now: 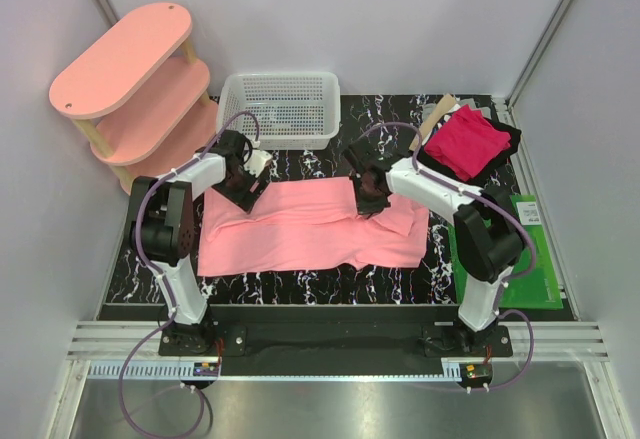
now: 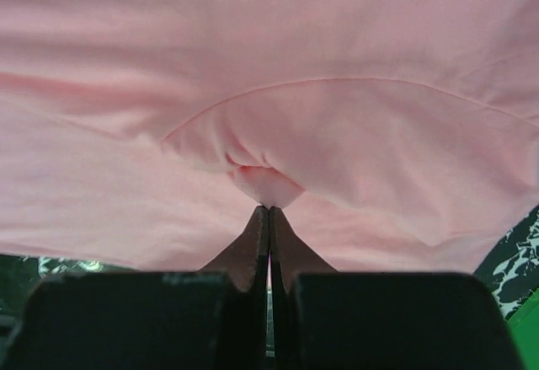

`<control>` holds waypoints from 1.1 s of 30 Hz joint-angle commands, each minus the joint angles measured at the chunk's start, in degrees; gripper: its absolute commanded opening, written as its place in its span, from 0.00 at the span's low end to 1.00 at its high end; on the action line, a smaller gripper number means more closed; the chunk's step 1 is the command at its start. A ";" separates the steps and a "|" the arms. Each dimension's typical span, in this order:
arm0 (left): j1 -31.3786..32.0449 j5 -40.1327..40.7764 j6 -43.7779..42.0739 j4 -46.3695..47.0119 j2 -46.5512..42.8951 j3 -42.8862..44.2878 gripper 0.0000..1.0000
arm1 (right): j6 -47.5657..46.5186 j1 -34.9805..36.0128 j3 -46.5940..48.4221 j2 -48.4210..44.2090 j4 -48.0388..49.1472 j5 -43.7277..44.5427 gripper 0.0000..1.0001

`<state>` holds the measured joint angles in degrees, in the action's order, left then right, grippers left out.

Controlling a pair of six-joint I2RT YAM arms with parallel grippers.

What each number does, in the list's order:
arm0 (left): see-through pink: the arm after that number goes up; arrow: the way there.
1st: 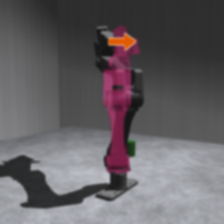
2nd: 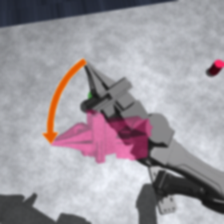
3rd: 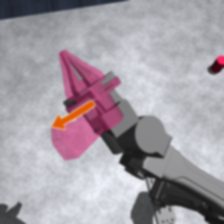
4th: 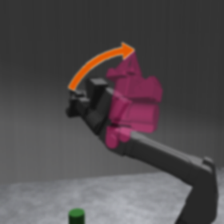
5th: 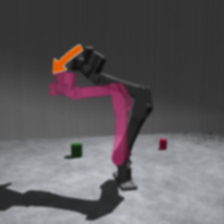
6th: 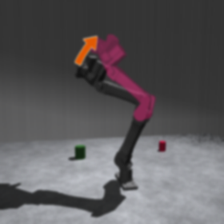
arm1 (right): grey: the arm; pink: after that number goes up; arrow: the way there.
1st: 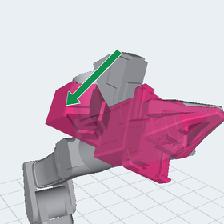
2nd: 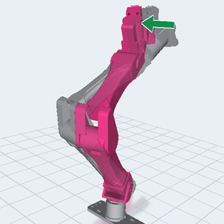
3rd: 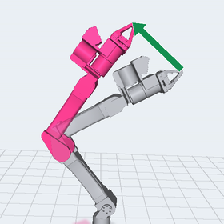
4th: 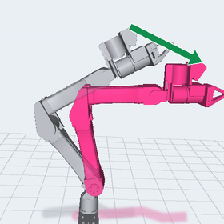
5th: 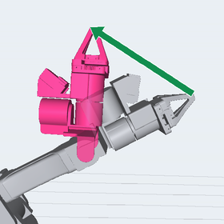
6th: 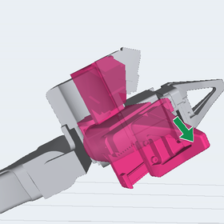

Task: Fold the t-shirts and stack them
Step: Fold the tshirt

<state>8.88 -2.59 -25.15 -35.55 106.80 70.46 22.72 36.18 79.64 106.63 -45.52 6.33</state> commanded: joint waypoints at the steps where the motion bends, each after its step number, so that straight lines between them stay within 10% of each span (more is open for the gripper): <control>1: -0.36 0.48 0.36 0.31 0.95 1.61 0.78 | -0.31 -0.41 3.60 -7.39 -4.57 -2.19 0.00; 18: -0.36 0.92 -0.52 0.31 -0.37 1.61 0.78 | 0.40 0.20 -8.09 -16.10 -8.45 -12.83 0.01; 22: -0.36 0.92 -0.52 0.31 -0.54 1.70 0.78 | 0.31 0.38 -10.99 -14.97 -7.22 -14.32 0.11; 24: -0.36 0.83 -0.34 0.31 -0.63 1.61 0.78 | 0.31 0.38 -10.82 -14.52 -6.60 -14.60 0.37; 30: -0.27 1.10 -0.43 0.31 -1.07 0.91 0.78 | 2.85 -3.56 -7.21 -16.10 -6.34 -3.97 0.65; 33: -0.27 1.01 -0.61 0.22 -1.16 1.00 0.78 | 3.56 -8.65 -7.39 -15.49 -4.51 -0.71 0.57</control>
<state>8.88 -2.50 -25.21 -35.94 107.00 70.78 24.43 33.80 70.15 92.68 -52.62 -1.63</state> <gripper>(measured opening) 0.786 0.624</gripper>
